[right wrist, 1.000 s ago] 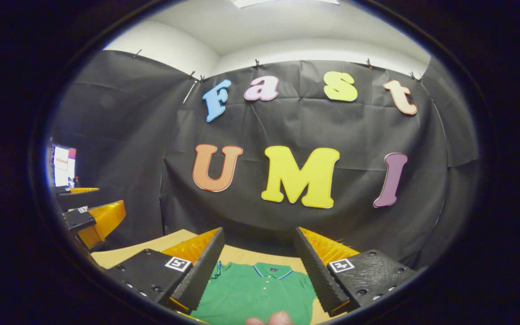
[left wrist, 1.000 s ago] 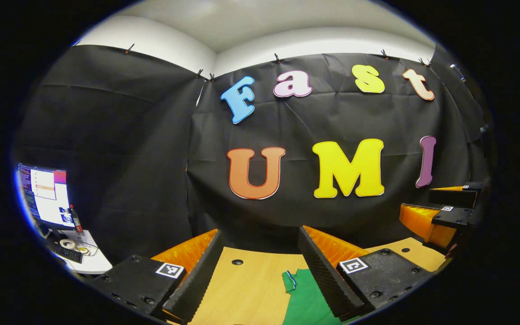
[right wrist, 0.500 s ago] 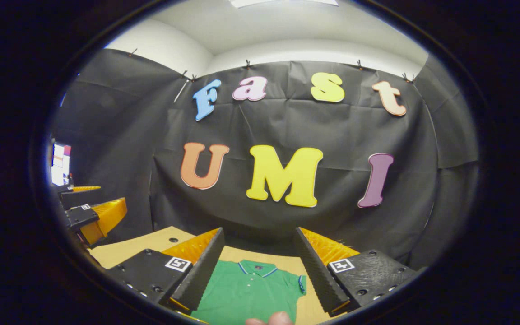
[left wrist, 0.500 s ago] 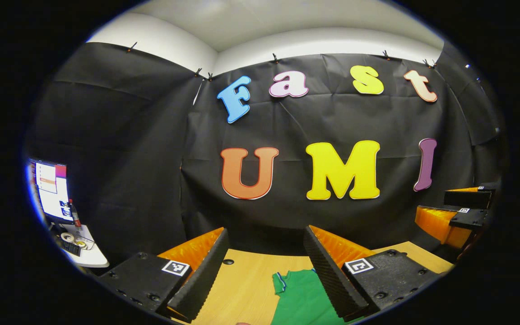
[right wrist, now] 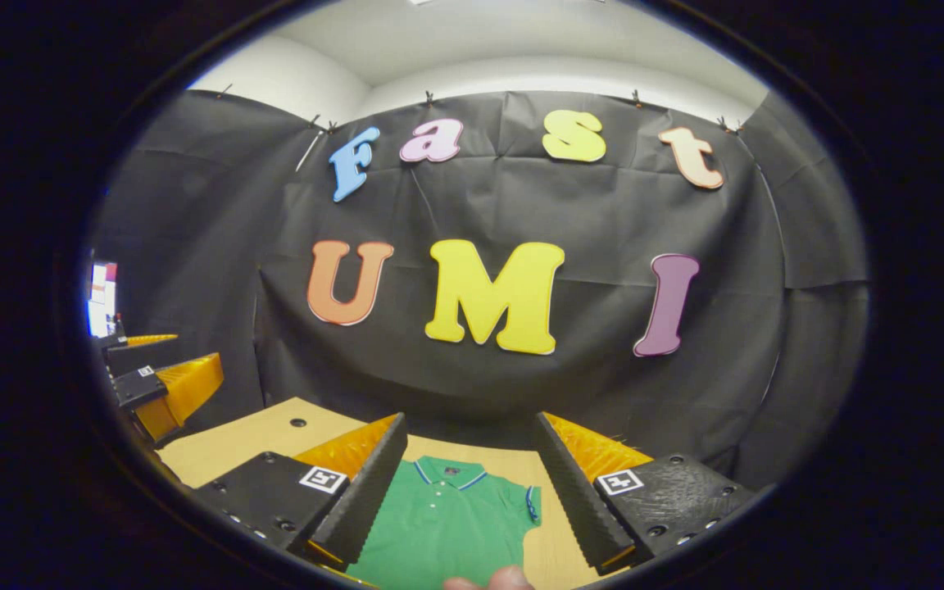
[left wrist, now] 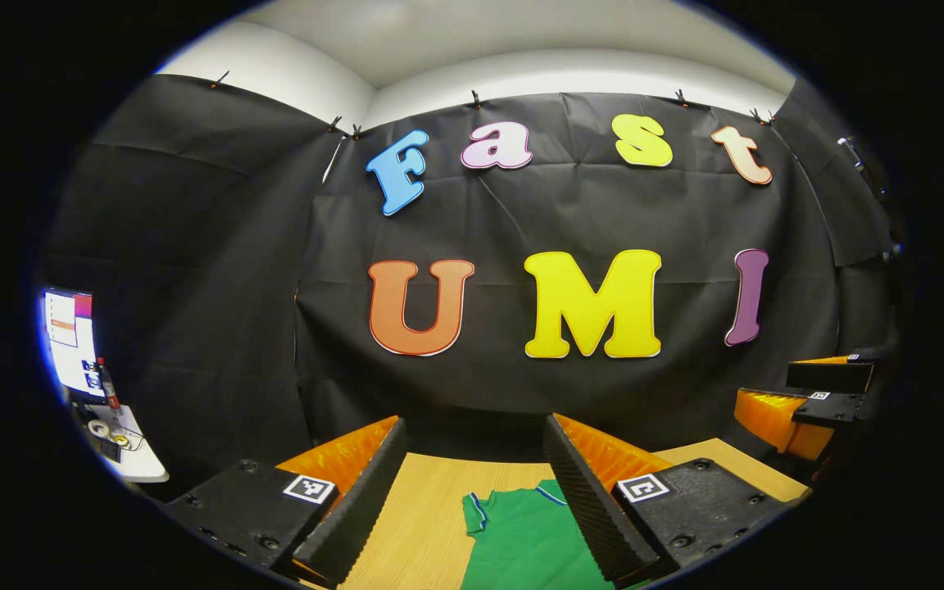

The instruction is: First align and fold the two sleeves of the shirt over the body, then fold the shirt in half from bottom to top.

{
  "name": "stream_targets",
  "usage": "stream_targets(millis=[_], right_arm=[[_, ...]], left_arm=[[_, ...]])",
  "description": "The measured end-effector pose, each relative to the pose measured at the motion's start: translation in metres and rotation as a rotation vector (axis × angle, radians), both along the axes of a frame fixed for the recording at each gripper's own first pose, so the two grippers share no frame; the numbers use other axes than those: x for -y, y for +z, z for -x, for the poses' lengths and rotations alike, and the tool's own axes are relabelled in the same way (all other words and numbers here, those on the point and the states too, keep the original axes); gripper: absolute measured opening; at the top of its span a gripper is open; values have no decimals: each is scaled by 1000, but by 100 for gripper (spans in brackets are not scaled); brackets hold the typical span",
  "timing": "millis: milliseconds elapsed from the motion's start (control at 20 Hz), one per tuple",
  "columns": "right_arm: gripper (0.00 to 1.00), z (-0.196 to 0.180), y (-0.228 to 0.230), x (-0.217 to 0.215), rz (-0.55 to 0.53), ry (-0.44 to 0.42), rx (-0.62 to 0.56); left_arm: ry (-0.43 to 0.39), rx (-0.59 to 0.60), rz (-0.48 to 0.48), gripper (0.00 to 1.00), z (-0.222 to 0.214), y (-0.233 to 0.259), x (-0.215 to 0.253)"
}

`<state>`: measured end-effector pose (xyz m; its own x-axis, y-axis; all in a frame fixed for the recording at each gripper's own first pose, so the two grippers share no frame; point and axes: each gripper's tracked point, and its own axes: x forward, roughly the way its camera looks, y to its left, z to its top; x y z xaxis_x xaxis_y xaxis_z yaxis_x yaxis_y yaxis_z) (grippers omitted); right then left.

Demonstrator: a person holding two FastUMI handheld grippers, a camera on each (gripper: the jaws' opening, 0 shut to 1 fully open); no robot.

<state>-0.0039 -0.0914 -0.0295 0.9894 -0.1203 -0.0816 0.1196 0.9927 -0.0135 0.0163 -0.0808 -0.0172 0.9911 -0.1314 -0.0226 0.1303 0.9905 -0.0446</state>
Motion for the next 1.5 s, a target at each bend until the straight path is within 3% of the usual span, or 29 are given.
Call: stream_targets(millis=[200,350,800,1150,1500], right_arm=[[95,-7,-33,17,-24,-31,-73],[95,-18,-65,25,-35,-11,-147],[96,-55,-184,105,-53,-40,-402],[95,-108,-298,140,-71,18,-615],[95,-167,-374,161,-85,15,-689]], left_arm=[[-44,-44,28,100,-1,-19,24],[-76,-60,-18,100,-7,-27,40],[-111,-113,-48,100,-23,-46,85],[-66,-177,-70,100,-37,-67,99],[-17,-259,-65,100,-48,-90,104]])
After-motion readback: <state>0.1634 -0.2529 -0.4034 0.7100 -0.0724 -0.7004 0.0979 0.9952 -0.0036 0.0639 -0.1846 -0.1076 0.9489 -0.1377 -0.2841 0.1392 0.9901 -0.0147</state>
